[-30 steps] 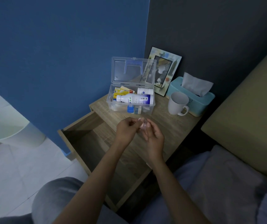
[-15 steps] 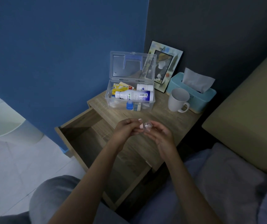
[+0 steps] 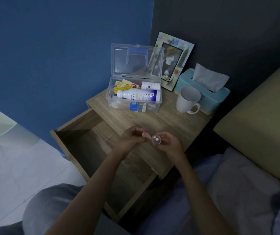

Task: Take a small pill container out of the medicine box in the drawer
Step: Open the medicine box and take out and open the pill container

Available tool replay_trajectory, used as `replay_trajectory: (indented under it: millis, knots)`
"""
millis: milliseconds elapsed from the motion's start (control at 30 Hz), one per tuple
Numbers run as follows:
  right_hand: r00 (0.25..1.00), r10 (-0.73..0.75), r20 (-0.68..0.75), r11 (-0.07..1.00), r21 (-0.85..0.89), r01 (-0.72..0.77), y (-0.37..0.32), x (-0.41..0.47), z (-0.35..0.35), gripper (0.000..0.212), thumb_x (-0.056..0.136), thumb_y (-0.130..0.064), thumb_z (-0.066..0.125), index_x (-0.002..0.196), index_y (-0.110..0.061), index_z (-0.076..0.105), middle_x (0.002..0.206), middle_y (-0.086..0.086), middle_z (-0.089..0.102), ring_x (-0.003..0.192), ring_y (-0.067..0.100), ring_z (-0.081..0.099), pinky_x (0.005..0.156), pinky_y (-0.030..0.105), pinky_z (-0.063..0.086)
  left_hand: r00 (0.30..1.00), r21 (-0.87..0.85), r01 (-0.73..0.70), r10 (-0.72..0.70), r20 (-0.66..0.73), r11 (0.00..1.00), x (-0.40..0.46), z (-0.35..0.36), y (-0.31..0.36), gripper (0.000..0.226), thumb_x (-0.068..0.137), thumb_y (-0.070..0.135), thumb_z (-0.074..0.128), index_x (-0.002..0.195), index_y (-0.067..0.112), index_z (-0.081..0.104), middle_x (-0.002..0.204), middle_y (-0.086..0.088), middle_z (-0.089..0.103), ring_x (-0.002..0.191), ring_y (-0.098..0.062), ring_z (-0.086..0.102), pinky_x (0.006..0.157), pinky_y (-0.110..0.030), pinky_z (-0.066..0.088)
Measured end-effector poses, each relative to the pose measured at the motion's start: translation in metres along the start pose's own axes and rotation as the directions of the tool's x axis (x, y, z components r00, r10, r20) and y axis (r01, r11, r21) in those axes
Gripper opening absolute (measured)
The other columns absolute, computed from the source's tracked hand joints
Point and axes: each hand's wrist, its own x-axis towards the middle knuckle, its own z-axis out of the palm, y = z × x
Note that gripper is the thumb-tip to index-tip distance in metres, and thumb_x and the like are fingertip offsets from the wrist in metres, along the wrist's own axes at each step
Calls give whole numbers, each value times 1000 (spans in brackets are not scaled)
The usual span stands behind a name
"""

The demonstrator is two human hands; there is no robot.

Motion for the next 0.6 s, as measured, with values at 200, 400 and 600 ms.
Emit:
replay_trajectory:
  millis: [200,400,600]
  knots:
    - [977,-197,-80,935,-315,163,12,-1,7,21,79,-11,74,97,-21,68,95,-4,69,92,13,65,81,22,48,984,325,-153,173,-33,933,10,6,-8,41,67,-11,74,107,-4,69,104,-17,72,79,-8,65,69,-4,50]
    - [979,-196,-51,874,-461,151,17,1,10,35,89,-13,64,123,-5,63,131,9,61,122,21,55,104,35,44,906,628,-338,422,16,701,17,6,-16,29,71,1,74,100,3,75,102,-15,70,90,-17,63,80,-17,43]
    - [970,-237,-53,857,-481,183,20,0,10,40,90,-13,64,129,-7,58,138,8,55,129,19,50,107,29,40,931,753,-269,363,42,601,18,6,-16,47,77,18,75,122,9,67,118,-17,62,110,-30,57,96,-35,46]
